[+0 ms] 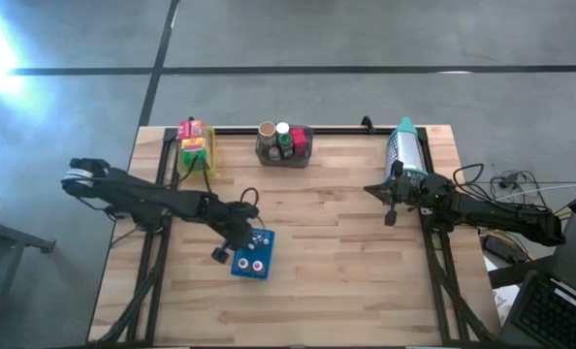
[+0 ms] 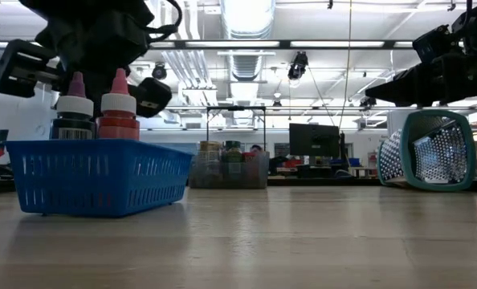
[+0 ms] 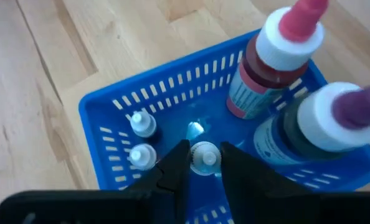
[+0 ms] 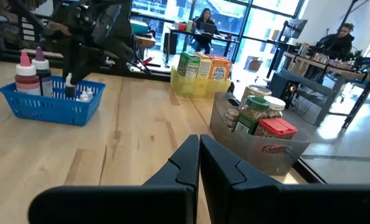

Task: Pick & Place Kitchen Items
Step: Put the red food coloring bottle into the blue bin

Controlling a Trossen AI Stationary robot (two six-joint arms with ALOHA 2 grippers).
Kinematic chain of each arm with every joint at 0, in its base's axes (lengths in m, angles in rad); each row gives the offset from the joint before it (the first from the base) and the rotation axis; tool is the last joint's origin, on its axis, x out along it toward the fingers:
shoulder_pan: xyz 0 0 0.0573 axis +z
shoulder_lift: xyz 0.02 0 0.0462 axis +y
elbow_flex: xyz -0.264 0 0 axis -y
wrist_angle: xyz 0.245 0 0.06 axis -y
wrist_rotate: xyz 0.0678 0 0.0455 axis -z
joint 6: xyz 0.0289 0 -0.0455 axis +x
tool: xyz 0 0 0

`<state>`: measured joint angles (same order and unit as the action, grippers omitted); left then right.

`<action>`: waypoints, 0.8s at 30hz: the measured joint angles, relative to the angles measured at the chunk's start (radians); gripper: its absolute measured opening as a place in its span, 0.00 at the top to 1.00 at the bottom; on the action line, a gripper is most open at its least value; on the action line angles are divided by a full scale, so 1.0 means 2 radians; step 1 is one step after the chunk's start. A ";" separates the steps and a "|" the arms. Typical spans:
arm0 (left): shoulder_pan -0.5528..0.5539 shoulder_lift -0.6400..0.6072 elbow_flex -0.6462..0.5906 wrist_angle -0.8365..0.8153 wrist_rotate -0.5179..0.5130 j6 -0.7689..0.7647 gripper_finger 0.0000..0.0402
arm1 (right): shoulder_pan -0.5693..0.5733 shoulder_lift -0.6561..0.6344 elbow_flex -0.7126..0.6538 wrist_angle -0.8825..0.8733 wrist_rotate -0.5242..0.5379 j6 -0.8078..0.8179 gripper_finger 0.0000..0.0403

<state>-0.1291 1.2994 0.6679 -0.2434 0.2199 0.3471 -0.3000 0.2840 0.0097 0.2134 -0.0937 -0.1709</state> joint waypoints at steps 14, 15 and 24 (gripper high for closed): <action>0.000 0.066 0.025 -0.002 0.000 0.020 0.78 | 0.000 0.000 0.000 0.000 0.000 0.001 0.98; 0.000 0.070 0.026 -0.002 0.000 0.022 0.78 | 0.000 0.000 0.000 0.000 0.000 -0.001 0.98; 0.000 0.092 0.034 0.000 0.001 0.022 0.78 | 0.000 0.000 0.000 0.000 0.000 0.001 0.98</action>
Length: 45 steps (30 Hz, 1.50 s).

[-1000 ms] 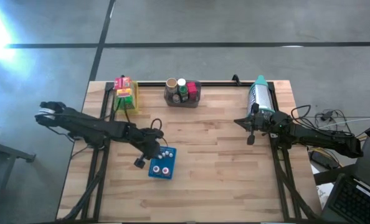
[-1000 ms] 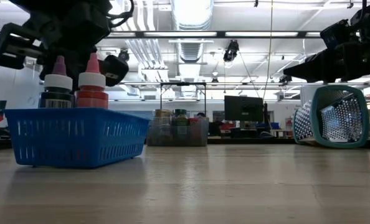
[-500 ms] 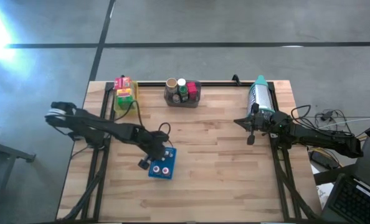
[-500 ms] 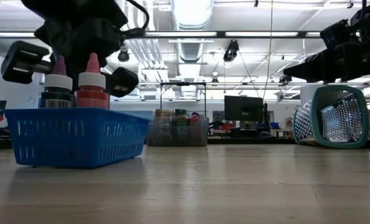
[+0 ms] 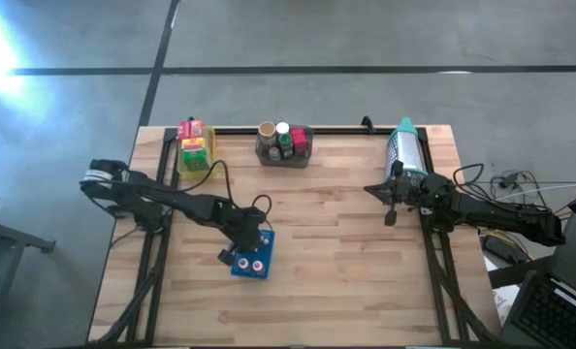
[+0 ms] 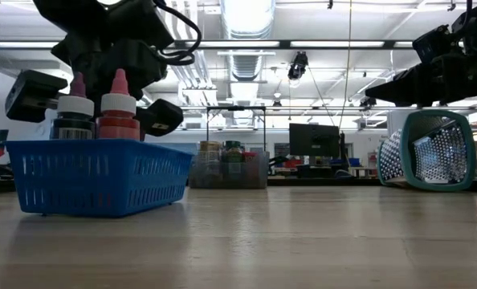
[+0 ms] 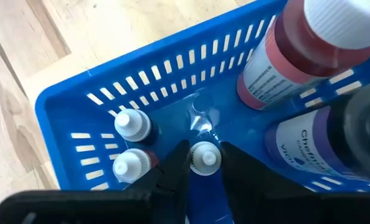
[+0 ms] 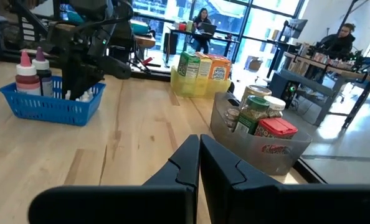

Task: Pick & Place Kitchen Items
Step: Put the red food coloring bottle into the blue bin, then return to Home position

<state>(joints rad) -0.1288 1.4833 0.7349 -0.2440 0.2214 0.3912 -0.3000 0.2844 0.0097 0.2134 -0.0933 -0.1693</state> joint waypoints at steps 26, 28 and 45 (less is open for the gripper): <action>0.000 -0.036 0.041 -0.067 0.002 -0.011 0.56 | 0.000 0.000 0.000 0.000 0.000 -0.006 0.98; 0.002 -0.050 0.045 -0.066 0.002 -0.022 0.56 | 0.000 0.000 0.000 0.000 0.000 -0.010 0.98; 0.064 -0.351 -0.046 -0.005 -0.120 -0.066 0.70 | 0.000 -0.001 0.000 0.000 0.000 -0.003 0.98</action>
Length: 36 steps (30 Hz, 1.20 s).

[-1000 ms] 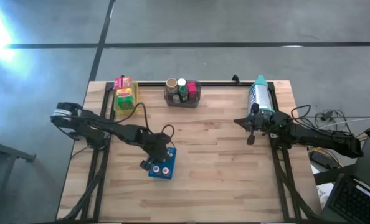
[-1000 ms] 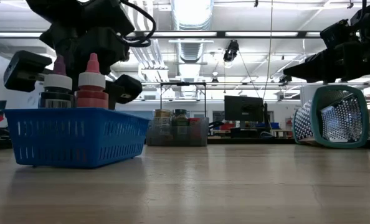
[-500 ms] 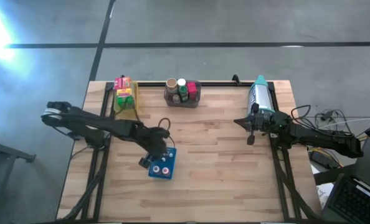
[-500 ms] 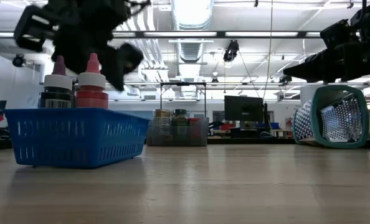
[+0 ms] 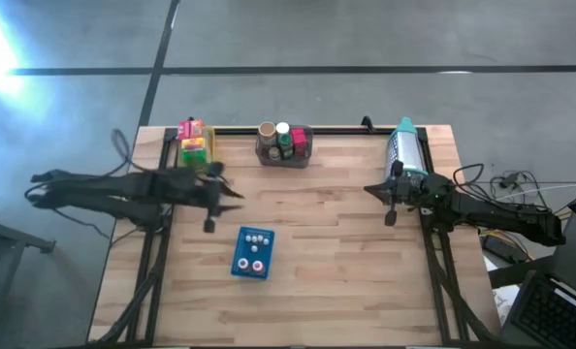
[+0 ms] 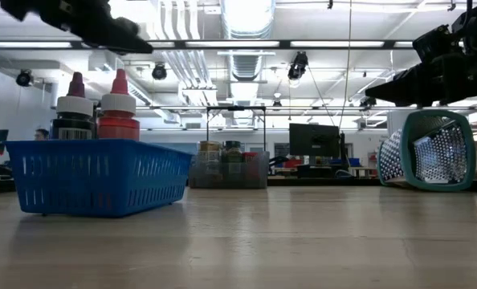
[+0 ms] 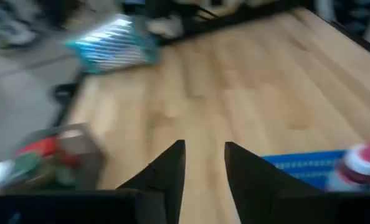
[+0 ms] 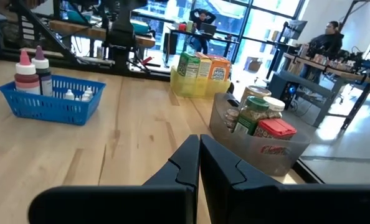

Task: Pick & Place Kitchen Items
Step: Return to Home position

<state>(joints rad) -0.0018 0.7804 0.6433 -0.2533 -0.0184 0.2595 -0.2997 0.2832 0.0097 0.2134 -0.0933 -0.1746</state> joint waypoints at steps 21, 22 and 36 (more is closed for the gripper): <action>0.037 -0.381 -0.195 0.037 -0.115 -0.054 0.75 | 0.000 0.000 0.000 0.000 0.000 0.002 0.98; 0.037 -0.389 -0.203 0.048 -0.123 -0.058 0.75 | 0.000 0.000 0.000 0.000 0.000 0.003 0.98; 0.039 -0.380 -0.294 0.118 -0.163 -0.084 0.75 | 0.000 0.001 0.000 0.000 0.000 -0.004 0.98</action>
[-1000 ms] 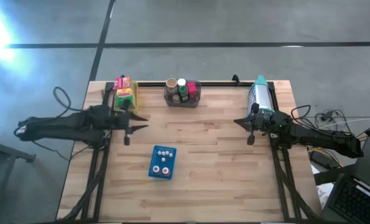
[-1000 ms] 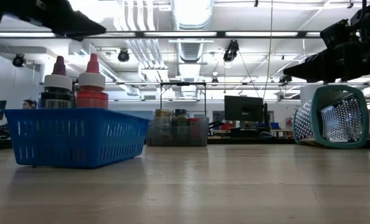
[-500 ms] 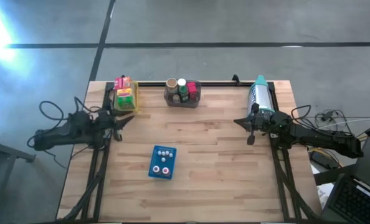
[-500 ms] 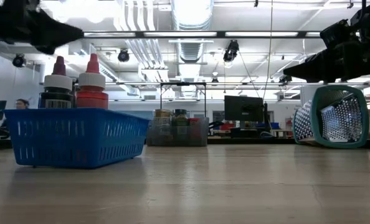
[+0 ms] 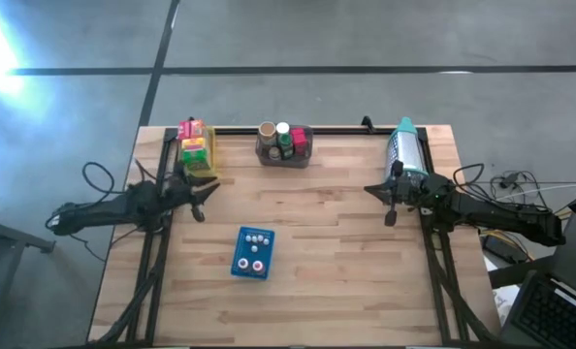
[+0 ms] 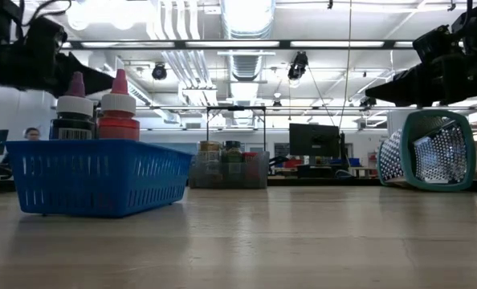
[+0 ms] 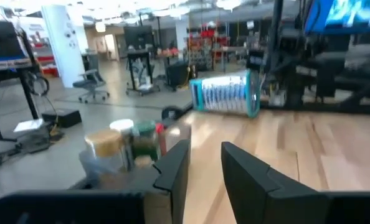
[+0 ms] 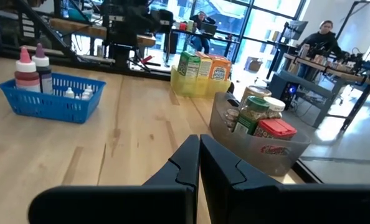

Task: Pick & Place Kitchen Items
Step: Return to Home position

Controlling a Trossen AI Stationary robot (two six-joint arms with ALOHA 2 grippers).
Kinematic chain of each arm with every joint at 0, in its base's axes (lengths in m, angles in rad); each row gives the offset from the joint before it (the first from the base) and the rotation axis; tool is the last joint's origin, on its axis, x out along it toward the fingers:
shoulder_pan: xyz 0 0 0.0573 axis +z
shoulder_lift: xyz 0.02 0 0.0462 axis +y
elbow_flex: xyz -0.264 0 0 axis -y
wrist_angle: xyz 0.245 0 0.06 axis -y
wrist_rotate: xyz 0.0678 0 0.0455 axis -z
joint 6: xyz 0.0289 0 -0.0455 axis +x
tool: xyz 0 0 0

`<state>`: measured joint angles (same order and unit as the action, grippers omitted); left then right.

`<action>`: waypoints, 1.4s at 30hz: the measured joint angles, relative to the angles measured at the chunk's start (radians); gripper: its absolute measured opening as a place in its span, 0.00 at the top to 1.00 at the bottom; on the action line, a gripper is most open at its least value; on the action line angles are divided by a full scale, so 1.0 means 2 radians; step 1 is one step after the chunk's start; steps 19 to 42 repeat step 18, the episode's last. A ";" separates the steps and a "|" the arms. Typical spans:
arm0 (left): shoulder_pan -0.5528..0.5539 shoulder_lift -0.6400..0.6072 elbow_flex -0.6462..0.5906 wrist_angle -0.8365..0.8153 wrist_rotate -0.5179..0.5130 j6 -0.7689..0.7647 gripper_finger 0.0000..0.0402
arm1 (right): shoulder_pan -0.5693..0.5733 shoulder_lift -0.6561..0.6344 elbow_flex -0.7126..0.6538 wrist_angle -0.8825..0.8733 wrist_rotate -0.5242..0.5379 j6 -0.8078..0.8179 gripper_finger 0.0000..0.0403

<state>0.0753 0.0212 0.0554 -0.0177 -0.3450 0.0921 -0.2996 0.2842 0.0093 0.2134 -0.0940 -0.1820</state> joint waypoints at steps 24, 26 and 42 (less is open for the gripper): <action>0.001 0.008 -0.022 0.040 -0.004 -0.010 0.75 | 0.000 0.000 0.000 0.000 0.000 0.005 0.98; 0.001 0.008 -0.022 0.040 -0.004 -0.010 0.75 | 0.000 0.000 0.000 0.000 0.000 0.005 0.98; 0.001 0.008 -0.022 0.040 -0.004 -0.010 0.75 | 0.000 0.000 0.000 0.000 0.000 0.005 0.98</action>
